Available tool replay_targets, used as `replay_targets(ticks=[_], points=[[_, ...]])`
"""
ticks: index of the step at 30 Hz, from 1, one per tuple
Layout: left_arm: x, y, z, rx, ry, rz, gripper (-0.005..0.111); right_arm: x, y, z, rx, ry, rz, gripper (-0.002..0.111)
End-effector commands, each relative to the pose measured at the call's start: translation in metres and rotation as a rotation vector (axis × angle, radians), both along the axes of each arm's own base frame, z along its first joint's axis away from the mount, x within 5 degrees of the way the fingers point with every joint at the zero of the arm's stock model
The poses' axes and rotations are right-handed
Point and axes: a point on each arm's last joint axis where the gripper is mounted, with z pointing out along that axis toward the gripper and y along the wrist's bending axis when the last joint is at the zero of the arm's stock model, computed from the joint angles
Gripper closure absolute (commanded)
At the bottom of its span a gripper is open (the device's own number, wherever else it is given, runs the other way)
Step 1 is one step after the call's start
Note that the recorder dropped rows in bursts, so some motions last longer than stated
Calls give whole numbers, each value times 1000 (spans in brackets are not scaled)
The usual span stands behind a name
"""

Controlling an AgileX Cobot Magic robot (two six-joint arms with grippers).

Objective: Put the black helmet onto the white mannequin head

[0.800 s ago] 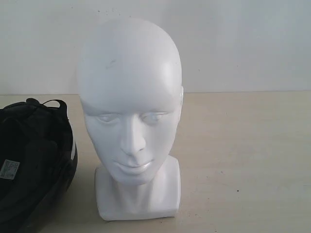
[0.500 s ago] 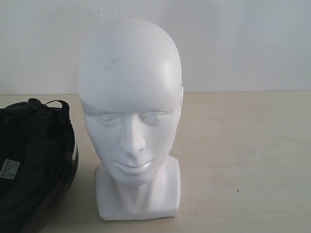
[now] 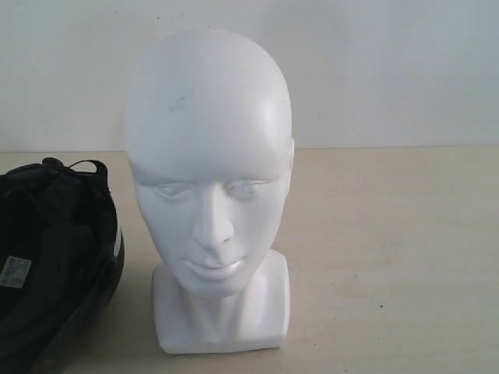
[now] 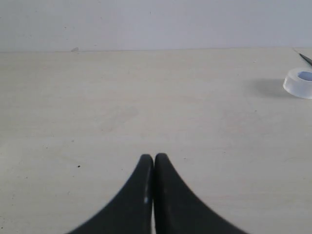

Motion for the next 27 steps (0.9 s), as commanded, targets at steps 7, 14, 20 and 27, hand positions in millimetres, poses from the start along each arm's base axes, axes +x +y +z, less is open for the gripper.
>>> replay_targets(ticks=[7, 14, 20, 27], points=[[-7, 0, 65, 106, -566, 7, 102, 0, 0, 2, -1, -17, -2, 109], [-28, 0, 127, 154, -660, 19, 102, 0, 0, 2, -1, -17, -2, 109], [-44, -1, 154, 158, -846, 30, 102, 0, 0, 2, -1, -17, -2, 109], [-52, -1, 163, 160, -978, 36, 102, 0, 0, 2, -1, -17, -2, 109]])
